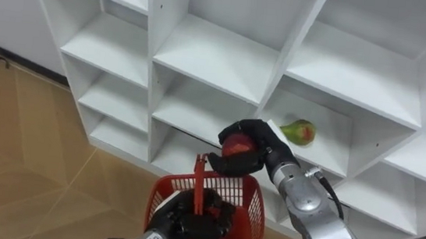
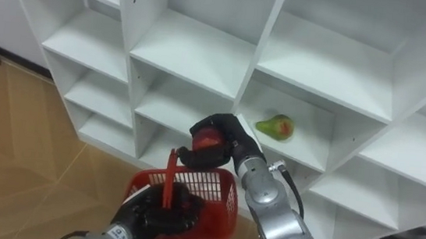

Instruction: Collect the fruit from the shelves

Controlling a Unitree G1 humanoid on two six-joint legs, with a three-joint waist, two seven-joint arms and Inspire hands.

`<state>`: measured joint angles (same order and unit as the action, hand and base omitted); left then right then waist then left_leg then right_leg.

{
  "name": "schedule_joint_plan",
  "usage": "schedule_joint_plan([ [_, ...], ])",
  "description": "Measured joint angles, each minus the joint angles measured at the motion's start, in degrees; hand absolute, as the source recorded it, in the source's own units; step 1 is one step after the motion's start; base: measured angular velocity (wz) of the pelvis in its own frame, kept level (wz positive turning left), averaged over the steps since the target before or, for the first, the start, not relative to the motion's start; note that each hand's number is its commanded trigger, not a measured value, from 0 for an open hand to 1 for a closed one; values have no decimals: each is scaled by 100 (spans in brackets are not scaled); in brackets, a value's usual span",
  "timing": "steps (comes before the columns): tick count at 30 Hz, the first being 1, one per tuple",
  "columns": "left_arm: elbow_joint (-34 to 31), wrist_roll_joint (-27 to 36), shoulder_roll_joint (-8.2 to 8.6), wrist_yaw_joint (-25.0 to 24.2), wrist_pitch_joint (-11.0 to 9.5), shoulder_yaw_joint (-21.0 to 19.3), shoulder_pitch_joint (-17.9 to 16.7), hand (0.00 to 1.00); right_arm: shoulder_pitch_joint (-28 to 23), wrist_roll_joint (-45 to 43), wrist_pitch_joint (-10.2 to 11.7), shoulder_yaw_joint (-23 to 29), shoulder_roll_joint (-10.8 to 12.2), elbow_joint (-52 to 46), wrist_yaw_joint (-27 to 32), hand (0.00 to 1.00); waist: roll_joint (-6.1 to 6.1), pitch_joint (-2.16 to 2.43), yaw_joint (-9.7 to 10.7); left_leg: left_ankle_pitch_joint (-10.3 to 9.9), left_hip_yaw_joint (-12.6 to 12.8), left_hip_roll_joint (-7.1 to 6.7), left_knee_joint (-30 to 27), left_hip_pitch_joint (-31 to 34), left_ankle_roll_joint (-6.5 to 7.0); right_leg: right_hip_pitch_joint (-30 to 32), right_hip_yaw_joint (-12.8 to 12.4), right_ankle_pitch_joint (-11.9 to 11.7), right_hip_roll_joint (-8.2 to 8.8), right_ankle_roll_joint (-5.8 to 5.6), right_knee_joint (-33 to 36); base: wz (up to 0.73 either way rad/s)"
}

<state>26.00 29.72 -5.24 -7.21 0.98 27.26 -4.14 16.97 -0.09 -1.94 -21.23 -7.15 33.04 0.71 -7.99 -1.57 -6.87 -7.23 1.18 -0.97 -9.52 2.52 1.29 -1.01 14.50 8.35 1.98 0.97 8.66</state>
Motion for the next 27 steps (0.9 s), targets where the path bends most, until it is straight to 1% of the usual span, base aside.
schedule_joint_plan([
  [24,1,-11,7,-2,53,-9,1,100,-3,-29,-12,-15,13,149,2,100,12,-2,-4,-2,1,1,-1,-14,0,-11,5,0,0,1,3,0],
  [27,1,-11,10,6,52,-9,1,100,-6,-23,-12,-128,19,193,-2,100,53,-23,-18,-2,5,14,-2,-25,0,-11,6,-3,-1,5,22,0],
])
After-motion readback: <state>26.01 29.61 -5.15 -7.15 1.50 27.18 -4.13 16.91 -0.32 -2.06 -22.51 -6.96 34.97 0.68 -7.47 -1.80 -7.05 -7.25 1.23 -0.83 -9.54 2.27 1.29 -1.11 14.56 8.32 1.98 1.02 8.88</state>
